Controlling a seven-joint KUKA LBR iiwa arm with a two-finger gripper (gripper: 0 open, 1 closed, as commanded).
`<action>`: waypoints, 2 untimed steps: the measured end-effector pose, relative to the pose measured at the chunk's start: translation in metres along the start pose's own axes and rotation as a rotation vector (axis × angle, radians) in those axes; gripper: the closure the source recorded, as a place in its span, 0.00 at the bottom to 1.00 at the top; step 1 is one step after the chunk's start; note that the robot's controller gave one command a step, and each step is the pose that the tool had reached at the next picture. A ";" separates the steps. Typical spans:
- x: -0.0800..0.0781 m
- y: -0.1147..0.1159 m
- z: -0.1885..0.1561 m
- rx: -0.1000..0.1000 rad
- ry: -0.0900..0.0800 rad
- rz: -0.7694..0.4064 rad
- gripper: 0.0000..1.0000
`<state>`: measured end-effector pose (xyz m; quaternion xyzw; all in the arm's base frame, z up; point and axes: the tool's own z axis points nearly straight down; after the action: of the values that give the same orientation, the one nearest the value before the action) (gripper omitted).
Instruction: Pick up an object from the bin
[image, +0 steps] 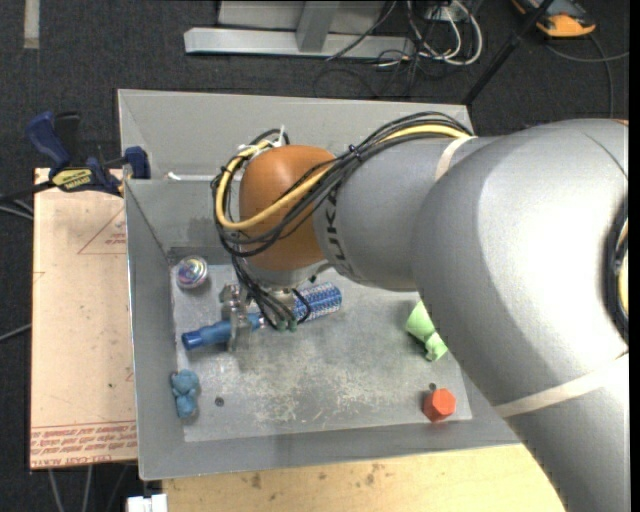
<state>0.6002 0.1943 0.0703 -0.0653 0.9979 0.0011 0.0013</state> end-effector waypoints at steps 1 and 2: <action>0.048 -0.006 -0.113 -0.001 -0.005 0.008 1.00; 0.025 -0.017 -0.209 0.000 -0.009 0.006 1.00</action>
Offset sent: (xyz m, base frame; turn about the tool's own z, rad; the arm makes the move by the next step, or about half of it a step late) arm -0.0479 -0.0132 0.1084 0.0095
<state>0.5770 0.1736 0.2792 -0.0625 0.9980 0.0014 0.0058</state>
